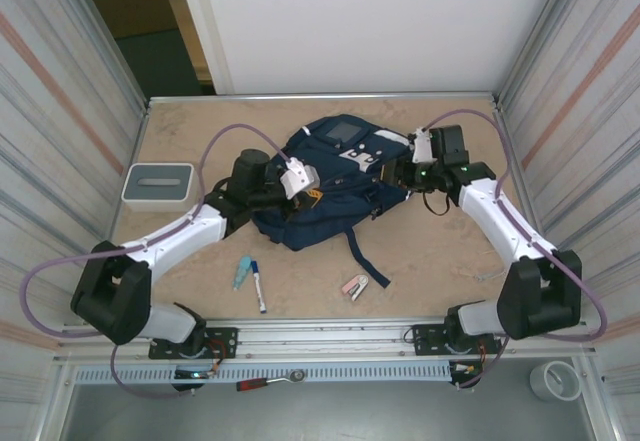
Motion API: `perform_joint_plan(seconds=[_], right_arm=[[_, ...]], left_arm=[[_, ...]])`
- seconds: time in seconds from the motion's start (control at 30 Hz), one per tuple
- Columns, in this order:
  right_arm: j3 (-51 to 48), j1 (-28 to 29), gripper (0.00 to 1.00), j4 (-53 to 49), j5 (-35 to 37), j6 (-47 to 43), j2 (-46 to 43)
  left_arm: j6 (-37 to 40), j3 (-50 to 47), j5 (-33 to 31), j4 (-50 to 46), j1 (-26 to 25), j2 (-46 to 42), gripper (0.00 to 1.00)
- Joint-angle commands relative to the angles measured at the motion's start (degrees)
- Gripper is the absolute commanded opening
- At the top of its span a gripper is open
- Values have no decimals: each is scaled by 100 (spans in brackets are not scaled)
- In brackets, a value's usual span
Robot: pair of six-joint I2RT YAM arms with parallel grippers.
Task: Pack the student bag
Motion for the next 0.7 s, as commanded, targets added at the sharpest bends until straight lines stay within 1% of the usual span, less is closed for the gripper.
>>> perform_joint_plan(seconds=[0.0, 0.1, 0.23, 0.3, 0.4, 0.5, 0.53, 0.6, 0.67], right_arm=[[-222, -45, 44, 269, 237, 206, -375], [-369, -99, 48, 379, 521, 402, -381], [-429, -236, 51, 411, 603, 650, -192], [-425, -236, 52, 486, 603, 634, -117], [-295, -290, 54, 484, 919, 539, 85], [-100, -507, 57, 602, 928, 664, 441], [3, -562, 59, 664, 899, 716, 637], [245, -620, 66, 673, 986, 791, 1036], [537, -657, 70, 669, 1057, 814, 1474]], left_arm=[[-188, 347, 64, 205, -176, 222, 12], [-117, 530, -89, 141, -415, 516, 13], [-10, 668, -187, 34, -638, 760, 15], [16, 667, -270, -14, -662, 815, 15], [35, 552, -329, -14, -658, 776, 15], [47, 462, -360, -3, -654, 708, 15], [24, 444, -360, 2, -657, 695, 15], [-6, 434, -321, 7, -660, 694, 16], [-8, 434, -305, -2, -664, 702, 16]])
